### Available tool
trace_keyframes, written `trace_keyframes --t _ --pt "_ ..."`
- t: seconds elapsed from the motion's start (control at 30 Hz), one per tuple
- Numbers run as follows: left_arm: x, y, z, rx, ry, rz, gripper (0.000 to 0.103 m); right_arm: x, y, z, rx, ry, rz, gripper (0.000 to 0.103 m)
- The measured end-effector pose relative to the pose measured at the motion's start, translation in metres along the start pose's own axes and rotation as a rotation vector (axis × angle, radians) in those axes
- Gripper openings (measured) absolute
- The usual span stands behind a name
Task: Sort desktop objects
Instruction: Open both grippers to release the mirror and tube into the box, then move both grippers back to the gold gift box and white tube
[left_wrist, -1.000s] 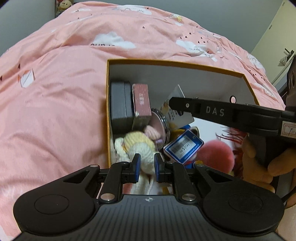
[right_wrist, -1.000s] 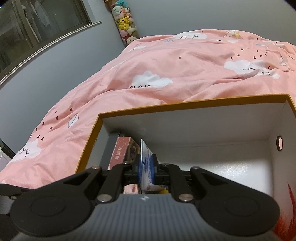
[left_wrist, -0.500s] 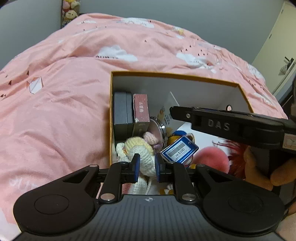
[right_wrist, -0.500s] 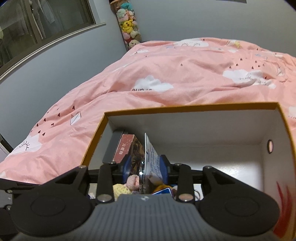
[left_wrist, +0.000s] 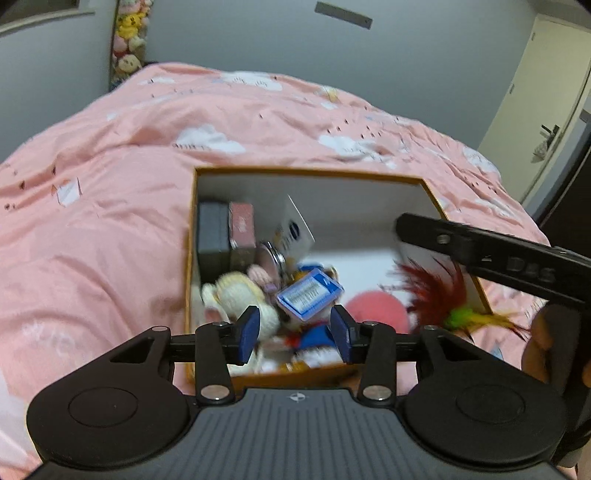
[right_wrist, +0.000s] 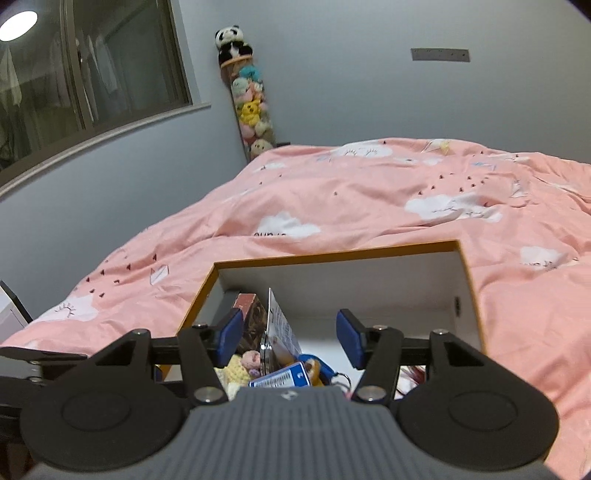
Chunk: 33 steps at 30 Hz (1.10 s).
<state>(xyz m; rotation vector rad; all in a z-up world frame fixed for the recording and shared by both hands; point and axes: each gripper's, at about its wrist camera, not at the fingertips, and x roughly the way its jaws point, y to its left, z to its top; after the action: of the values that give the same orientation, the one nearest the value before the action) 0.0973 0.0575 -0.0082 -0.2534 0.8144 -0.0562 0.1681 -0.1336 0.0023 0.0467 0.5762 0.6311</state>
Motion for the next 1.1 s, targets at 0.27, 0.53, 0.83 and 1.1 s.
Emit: trace_keyframes --t 0.27,0.53,0.83,1.1 --pt "0.000 -0.014 -0.037 0.103 0.128 0.021 0.049 -0.049 0.007 -0.045 -0.053 0.109 0.026 0.059" --pt "0.002 -0.024 -0.079 0.189 0.291 -0.021 0.049 -0.057 -0.002 -0.105 -0.024 0.397 -0.062 0.053" --pt "0.001 -0.039 -0.108 0.248 0.435 -0.153 0.042 -0.074 0.002 -0.131 0.004 0.526 0.006 0.050" --pt "-0.001 -0.056 -0.124 0.305 0.478 -0.200 0.042 -0.086 -0.002 -0.144 0.029 0.575 0.045 0.046"
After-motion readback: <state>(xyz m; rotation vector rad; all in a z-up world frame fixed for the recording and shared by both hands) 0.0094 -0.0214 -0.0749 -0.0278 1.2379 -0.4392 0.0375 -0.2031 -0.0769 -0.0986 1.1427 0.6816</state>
